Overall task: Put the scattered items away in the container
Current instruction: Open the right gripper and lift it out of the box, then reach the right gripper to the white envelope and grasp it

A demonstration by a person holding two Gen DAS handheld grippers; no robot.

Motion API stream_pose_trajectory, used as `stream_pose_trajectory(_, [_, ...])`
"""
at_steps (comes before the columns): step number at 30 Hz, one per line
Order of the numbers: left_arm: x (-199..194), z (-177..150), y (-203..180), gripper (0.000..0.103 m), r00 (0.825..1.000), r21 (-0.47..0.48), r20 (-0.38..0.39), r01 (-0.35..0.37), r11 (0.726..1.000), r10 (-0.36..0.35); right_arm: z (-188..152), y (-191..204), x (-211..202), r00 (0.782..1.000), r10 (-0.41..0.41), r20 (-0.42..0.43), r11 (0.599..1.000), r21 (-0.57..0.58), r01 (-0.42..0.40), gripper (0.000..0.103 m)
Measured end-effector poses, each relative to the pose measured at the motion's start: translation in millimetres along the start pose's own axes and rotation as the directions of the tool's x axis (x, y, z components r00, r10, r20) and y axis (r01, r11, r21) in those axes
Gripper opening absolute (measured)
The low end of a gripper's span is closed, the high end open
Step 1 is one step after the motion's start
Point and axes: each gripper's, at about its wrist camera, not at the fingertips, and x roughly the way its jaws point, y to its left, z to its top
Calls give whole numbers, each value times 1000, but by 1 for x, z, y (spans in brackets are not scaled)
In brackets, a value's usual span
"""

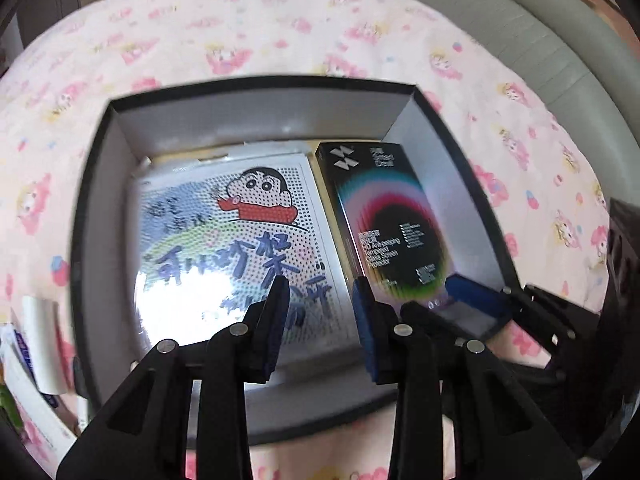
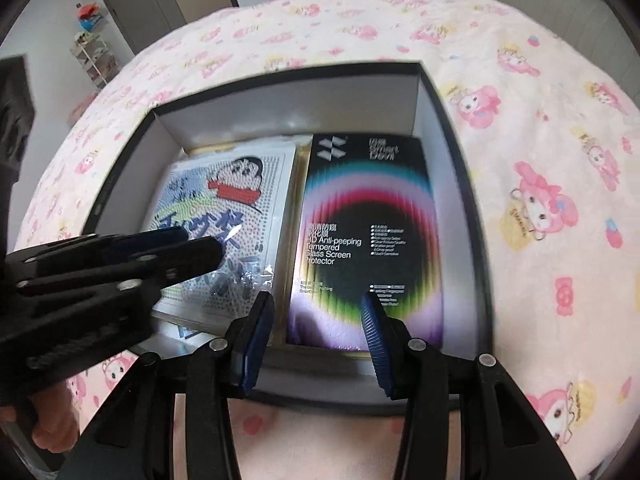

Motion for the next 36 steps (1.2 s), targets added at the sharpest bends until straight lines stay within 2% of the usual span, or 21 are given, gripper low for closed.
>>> stream_pose_trajectory(9, [-38,-1,-7,34,994,7,94,59,998,-59,-8,20,-40,997,-2,79,1000,-23,4,41])
stream_pose_trajectory(15, [-77,-18,-6,39,985,18,155,74,997,-76,-18,29,-66,993,39,111,999,2,-40,42])
stream_pose_trajectory(22, [-109,-46,-2,40,980,43,192,44,998,-52,-31,48,-77,989,72,127,997,7,-74,42])
stream_pose_trajectory(27, [-122,-67,13,40,977,10,210,41,999,-42,-42,70,-92,984,87,158,996,-36,-82,42])
stream_pose_trajectory(36, [-143,-109,46,41,972,-66,236,33,997,-16,-61,120,-91,979,152,139,980,-152,-130,43])
